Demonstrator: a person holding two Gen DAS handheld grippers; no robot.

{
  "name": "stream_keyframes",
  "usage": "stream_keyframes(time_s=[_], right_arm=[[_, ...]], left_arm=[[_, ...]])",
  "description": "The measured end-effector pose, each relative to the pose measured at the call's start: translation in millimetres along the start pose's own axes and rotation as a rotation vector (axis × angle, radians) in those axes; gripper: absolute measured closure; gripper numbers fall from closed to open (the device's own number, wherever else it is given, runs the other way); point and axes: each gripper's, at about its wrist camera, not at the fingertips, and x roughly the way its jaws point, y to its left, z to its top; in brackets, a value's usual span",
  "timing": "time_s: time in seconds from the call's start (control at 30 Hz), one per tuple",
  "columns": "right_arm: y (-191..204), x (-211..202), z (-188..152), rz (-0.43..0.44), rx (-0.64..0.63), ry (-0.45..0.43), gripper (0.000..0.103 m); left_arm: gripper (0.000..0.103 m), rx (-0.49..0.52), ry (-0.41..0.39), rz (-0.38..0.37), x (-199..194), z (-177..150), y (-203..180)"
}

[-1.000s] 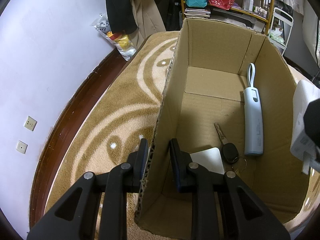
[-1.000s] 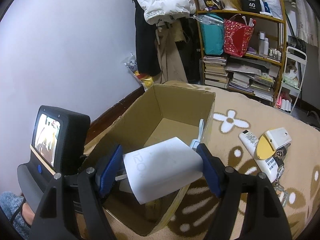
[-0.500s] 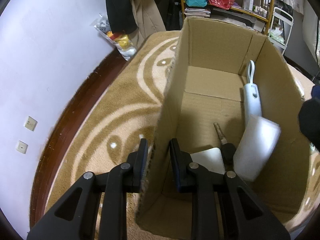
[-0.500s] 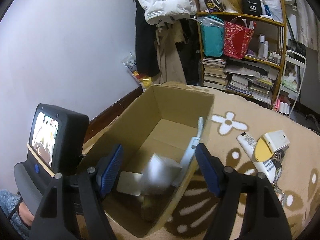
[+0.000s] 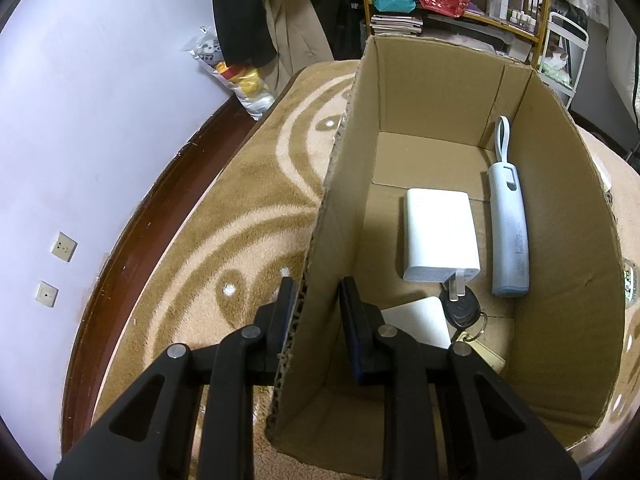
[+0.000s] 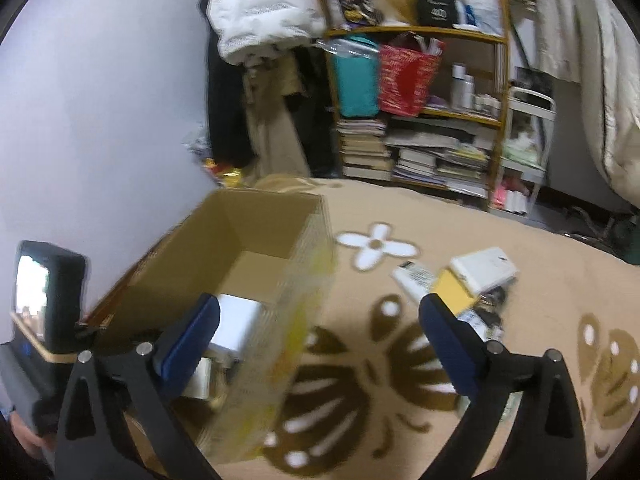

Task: Organize rigid objects
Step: 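Reach back and grasp the clear Cheers keychain case with the right tool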

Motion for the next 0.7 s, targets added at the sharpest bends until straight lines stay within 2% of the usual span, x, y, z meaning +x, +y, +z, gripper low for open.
stream_keyframes(time_s=[0.1,0.5,0.7], right_arm=[[-16.9,4.0,-1.4,-0.064,0.017,0.015,0.000],[-83.4,30.2,-27.4,-0.229,0.180,0.106,0.000],[-99.8,39.3,-38.8,-0.265,0.241,0.164,0.000]], left_arm=[[0.081,0.000,0.000,-0.001,0.0,0.0,-0.1],[0.081,0.002,0.001,0.001,0.0,2.0,1.3],[0.081,0.007,0.000,0.005,-0.7,1.5,0.3]])
